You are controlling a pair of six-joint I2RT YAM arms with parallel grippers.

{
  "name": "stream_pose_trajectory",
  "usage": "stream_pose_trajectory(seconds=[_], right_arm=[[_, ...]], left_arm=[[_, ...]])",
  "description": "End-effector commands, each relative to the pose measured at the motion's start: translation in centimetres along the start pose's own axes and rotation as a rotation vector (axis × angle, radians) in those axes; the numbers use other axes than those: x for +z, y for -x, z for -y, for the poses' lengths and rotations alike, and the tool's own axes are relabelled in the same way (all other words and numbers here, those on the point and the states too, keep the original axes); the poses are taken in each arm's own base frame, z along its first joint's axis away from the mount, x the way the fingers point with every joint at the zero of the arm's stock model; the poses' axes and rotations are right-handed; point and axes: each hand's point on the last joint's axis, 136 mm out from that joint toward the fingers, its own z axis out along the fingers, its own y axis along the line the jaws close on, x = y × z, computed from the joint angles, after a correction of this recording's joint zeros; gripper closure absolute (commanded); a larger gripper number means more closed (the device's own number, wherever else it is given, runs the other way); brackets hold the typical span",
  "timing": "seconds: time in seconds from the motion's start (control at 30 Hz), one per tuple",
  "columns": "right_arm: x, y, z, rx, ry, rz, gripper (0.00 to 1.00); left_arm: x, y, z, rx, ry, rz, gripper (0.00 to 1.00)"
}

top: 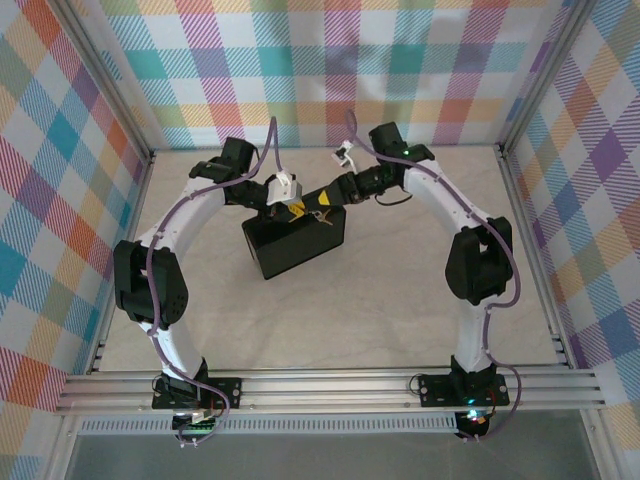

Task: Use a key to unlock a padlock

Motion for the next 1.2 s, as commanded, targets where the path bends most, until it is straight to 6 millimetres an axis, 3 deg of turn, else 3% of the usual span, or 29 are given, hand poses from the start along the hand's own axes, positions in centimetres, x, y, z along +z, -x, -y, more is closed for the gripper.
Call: stream_pose_trajectory(seconds=[0.0,0.33,0.7,0.9,1.17], right_arm=[[-0.1,0.7,-0.2,-0.187,-0.041,0.027,0.61],[1.7,-0.2,1.2,-0.264,-0.119,-0.011,0.52],[3.5,-1.1,0.6,-0.349,-0.119,-0.043,0.50],[4.1,-2.3,0.7,-0.392,-0.135,-0.075,0.54],[5.0,-2.6,1.1,-0.437,-0.172,-0.073,0.68]], left_arm=[[0.2,-1.2,1.1,-0.069,-0.033,-0.035,0.95],[0.3,-1.5,0.3,-0.080,-0.009,-0.042,0.95],[0.4,-1.7,0.3,-0.096,-0.013,-0.042,0.95],[0.2,-1.6,0.2,-0.097,-0.012,-0.042,0.95],[0.3,-1.7,0.2,-0.103,-0.017,-0.037,0.95]])
